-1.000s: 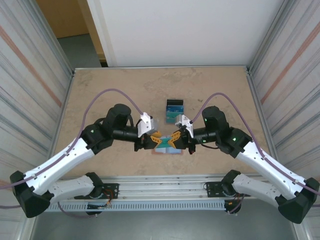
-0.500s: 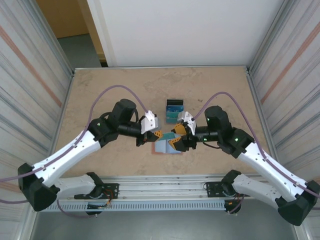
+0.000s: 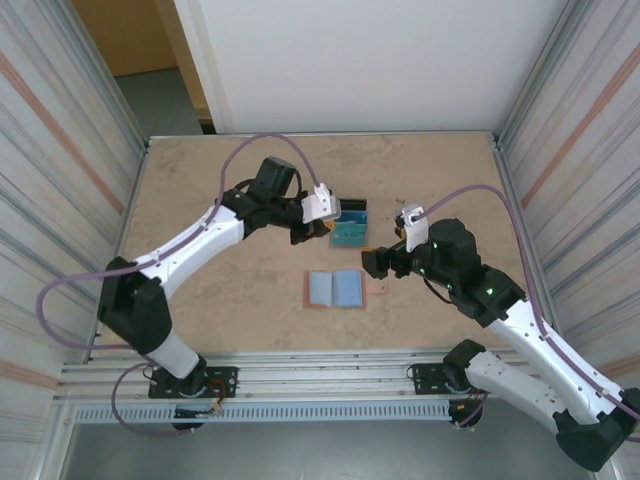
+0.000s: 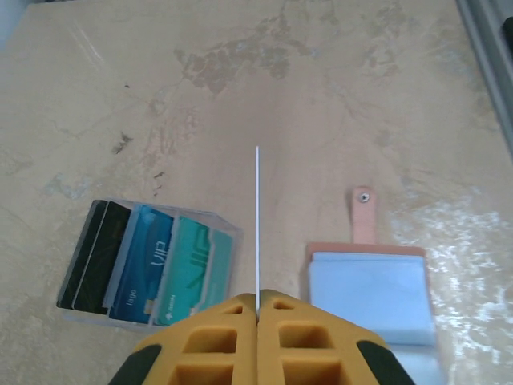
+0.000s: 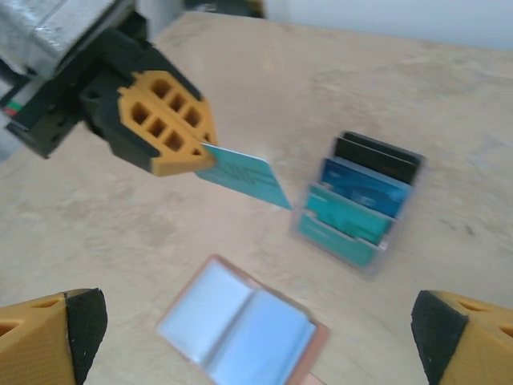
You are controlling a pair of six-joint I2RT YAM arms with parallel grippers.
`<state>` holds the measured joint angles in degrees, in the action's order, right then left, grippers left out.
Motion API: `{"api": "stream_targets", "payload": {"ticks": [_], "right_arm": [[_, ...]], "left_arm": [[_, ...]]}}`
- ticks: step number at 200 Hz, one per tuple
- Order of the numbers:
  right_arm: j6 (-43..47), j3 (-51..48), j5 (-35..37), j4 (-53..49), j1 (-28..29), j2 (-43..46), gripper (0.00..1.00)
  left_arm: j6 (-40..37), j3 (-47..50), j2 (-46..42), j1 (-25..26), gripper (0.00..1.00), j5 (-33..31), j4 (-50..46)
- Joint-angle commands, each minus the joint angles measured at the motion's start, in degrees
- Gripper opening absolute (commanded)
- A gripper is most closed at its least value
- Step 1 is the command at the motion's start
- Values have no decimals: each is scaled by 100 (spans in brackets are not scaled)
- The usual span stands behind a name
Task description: Take the credit cards out of the card holder
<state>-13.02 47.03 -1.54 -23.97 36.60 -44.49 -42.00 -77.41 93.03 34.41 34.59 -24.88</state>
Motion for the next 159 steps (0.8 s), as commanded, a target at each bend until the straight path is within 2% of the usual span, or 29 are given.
{"api": "stream_targets", "payload": {"ticks": [1,67,159], "right_arm": [[-515,194,928,-332,-57,2,99],[-1020,149,1771,-441,-104,176,99],[-1241,2,1945,-584,-206,308,99]], "left_arm": [[-409,-424,341,-62,0,151,168],[-529,-933,1201,-110,0,308,149],[-769,-1496,2092,-293,0,540,-137]]}}
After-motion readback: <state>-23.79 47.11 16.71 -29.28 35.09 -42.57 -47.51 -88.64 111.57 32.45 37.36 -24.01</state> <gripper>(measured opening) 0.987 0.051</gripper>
